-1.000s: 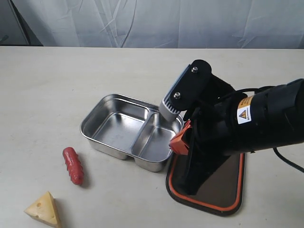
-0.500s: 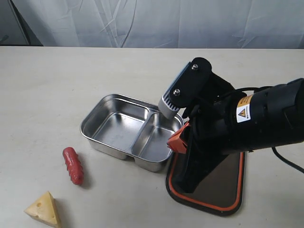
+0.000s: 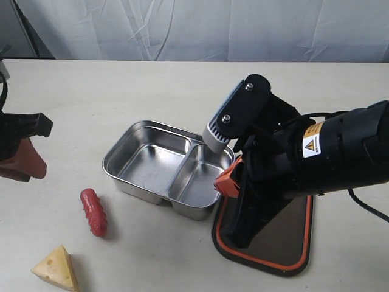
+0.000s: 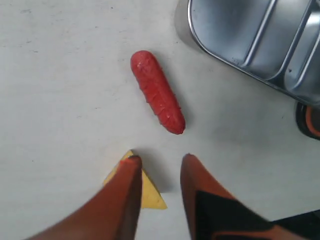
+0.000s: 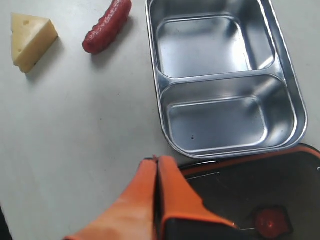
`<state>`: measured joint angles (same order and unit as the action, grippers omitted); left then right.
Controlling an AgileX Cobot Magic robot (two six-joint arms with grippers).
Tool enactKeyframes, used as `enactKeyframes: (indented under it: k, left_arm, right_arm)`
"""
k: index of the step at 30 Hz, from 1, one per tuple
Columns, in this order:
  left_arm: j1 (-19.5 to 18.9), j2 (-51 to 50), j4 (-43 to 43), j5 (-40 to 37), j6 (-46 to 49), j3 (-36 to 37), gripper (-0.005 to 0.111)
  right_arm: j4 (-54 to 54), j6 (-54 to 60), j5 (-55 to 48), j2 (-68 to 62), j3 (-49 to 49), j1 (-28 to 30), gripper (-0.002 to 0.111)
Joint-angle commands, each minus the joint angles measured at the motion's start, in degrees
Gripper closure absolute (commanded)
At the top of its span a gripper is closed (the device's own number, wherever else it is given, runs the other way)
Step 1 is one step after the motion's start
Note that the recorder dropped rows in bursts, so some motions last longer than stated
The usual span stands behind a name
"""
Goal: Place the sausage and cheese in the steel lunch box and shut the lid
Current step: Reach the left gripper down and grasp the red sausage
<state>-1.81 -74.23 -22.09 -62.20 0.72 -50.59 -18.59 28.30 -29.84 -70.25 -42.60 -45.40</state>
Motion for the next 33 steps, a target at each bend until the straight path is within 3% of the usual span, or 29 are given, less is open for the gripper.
enactKeyframes:
  k: [1,5,13,16,25,33]
  left_arm:
    - [0.2,-4.0,-0.1,1.6,0.8,0.4,0.062]
    - [0.2,-8.5,-0.7,3.4,0.9,0.5,0.051]
    - [0.3,-13.0,-7.9,10.9,0.9,6.1,0.050]
    - [0.5,-13.1,-14.2,15.6,1.5,8.5,0.050]
    - [8.8,-15.3,-7.4,20.9,-2.2,8.6,0.050]
    - [9.3,-17.6,-7.5,24.9,-5.3,8.6,0.050]
  right_arm:
    - [0.0,0.0,0.0,0.4,-0.2,0.0,0.108]
    - [0.0,0.0,0.0,0.4,-0.2,0.0,0.108]
    - [0.0,0.0,-0.3,0.4,-0.2,0.0,0.108]
    - [0.0,0.0,-0.2,0.4,-0.2,0.0,0.108]
    - [0.0,0.0,-0.3,0.4,-0.2,0.0,0.108]
    - [0.1,0.0,-1.5,0.4,-0.2,0.0,0.108]
